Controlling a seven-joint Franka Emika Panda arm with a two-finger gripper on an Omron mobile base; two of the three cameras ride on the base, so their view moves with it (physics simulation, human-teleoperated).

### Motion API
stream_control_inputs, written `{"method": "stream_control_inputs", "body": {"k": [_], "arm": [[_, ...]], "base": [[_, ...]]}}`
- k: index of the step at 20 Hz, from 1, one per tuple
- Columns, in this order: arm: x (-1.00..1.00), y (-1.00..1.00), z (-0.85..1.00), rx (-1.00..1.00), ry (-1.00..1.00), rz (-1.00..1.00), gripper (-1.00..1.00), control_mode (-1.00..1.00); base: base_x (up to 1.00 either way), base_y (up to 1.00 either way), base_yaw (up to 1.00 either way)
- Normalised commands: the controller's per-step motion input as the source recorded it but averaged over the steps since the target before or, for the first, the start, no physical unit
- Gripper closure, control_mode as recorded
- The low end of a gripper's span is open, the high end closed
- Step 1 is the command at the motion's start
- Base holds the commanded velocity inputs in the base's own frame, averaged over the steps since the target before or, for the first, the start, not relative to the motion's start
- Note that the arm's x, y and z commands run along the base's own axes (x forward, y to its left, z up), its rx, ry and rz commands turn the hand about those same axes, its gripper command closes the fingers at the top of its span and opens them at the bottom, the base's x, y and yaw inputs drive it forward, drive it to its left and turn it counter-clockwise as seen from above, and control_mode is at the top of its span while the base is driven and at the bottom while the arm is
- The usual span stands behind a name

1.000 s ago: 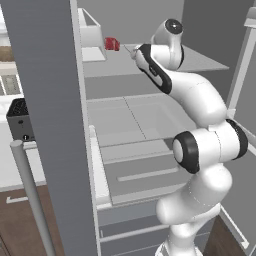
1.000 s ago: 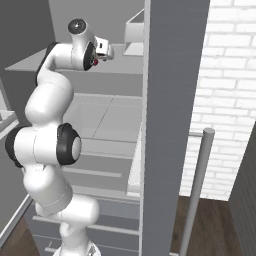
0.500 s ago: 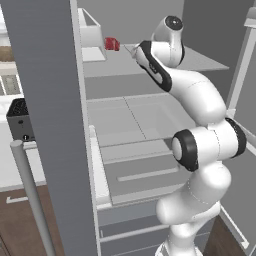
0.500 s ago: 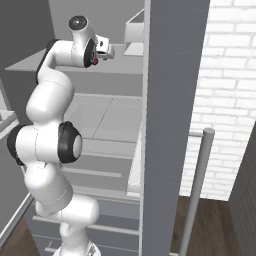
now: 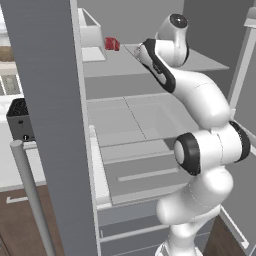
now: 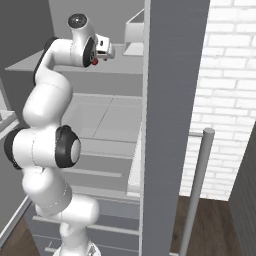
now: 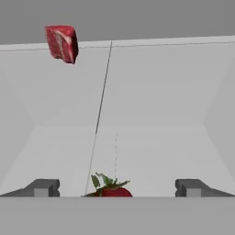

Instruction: Take the strawberry from the fridge and place it on top of the pancake, located on the dining counter.

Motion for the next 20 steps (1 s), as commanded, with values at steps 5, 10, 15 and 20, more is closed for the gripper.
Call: {"method": "stream_control_inputs", "body": {"k": [5, 10, 15, 20], "arm": [[-0.04, 0.00, -0.01, 0.00, 0.00, 0.00, -1.00, -1.00], [0.06, 0.00, -0.16, 0.00, 0.00, 0.00, -1.00, -1.00], [0.03, 0.00, -0.22, -0.01, 0.00, 0.00, -1.00, -1.00], [0.07, 0.03, -0.13, -0.01, 0.00, 0.00, -1.00, -1.00]], "base": [[0.00, 0.00, 0.00], [0.00, 0.00, 0.00], [0.00, 0.00, 0.00], [0.00, 0.00, 0.00]]}}
